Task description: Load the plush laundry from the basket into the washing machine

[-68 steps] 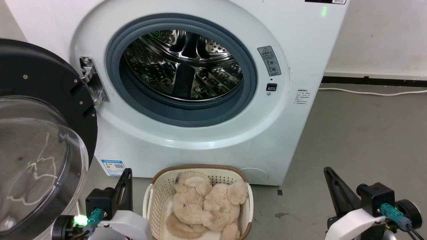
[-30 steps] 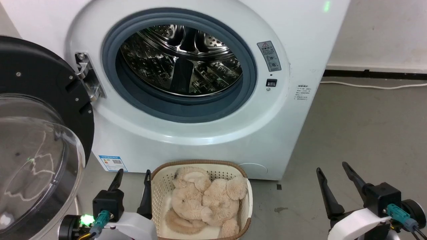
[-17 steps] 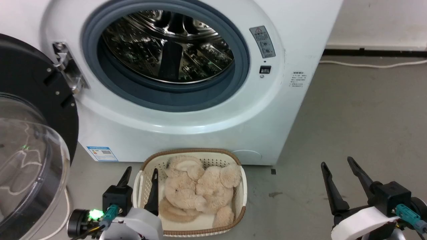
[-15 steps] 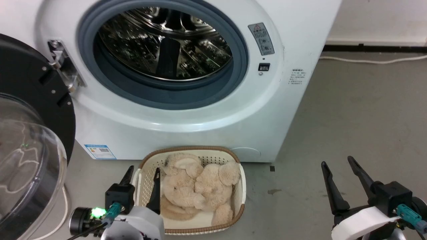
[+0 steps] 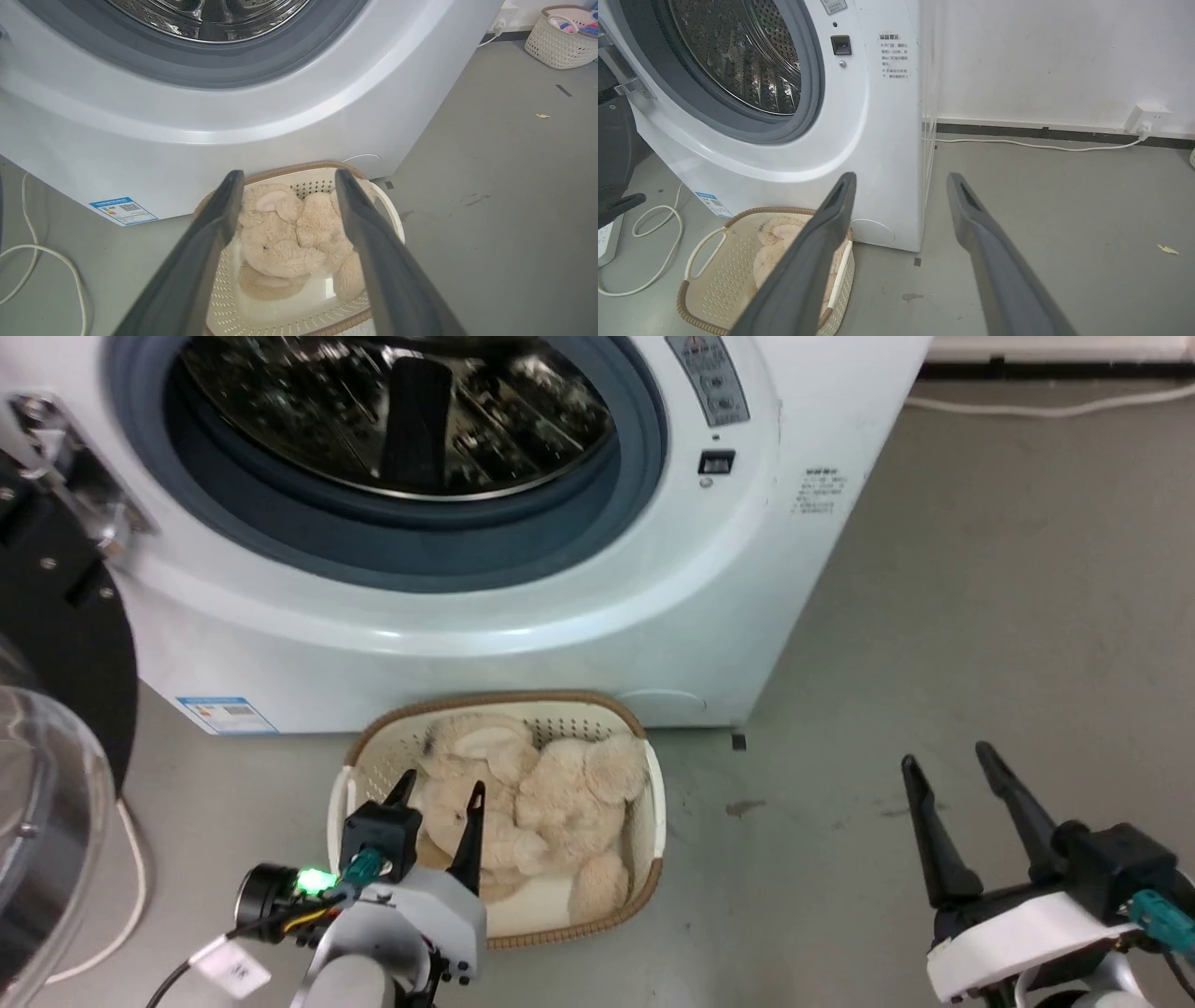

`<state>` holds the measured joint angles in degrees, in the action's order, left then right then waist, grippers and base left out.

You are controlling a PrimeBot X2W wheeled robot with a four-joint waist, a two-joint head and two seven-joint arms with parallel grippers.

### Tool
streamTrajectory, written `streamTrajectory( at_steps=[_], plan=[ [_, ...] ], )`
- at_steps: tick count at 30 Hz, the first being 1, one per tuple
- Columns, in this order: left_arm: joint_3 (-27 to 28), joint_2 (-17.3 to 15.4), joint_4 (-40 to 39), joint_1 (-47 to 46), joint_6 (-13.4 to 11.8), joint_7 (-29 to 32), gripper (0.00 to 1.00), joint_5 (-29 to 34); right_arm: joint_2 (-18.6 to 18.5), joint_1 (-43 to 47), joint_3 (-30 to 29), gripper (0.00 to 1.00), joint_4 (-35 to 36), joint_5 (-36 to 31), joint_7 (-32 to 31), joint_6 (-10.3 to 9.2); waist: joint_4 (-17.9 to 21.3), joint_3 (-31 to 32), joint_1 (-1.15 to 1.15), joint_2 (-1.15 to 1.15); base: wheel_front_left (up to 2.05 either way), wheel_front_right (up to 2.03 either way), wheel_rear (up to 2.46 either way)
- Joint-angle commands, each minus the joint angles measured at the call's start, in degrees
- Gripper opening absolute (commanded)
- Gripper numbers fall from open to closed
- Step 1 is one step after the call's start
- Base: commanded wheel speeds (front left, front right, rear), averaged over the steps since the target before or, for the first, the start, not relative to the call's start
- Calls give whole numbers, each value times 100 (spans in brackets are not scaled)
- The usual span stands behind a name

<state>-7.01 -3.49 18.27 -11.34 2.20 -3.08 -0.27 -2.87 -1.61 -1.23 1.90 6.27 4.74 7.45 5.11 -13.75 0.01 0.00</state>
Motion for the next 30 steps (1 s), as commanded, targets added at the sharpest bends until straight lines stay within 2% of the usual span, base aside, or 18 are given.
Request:
streamTrajectory(
  at_steps=[1, 17, 30],
  plan=[
    [-42, -40, 107, -138, 17, -27, 100, -43, 0, -115, -14, 100, 32, 64, 53, 1, 54, -96, -1, 0, 0, 0, 0],
    [-428, -218, 1604, -1106, 134, 220, 100, -91, 0, -331, 96, 100, -3, 455, 244, 2, 346, -888, -1, 0, 0, 0, 0],
    [-747, -363, 2441, -1881, 168, 501, 100, -134, 0, -532, 211, 100, 20, 769, 399, 2, 614, -1571, -1, 0, 0, 0, 0]
  ],
)
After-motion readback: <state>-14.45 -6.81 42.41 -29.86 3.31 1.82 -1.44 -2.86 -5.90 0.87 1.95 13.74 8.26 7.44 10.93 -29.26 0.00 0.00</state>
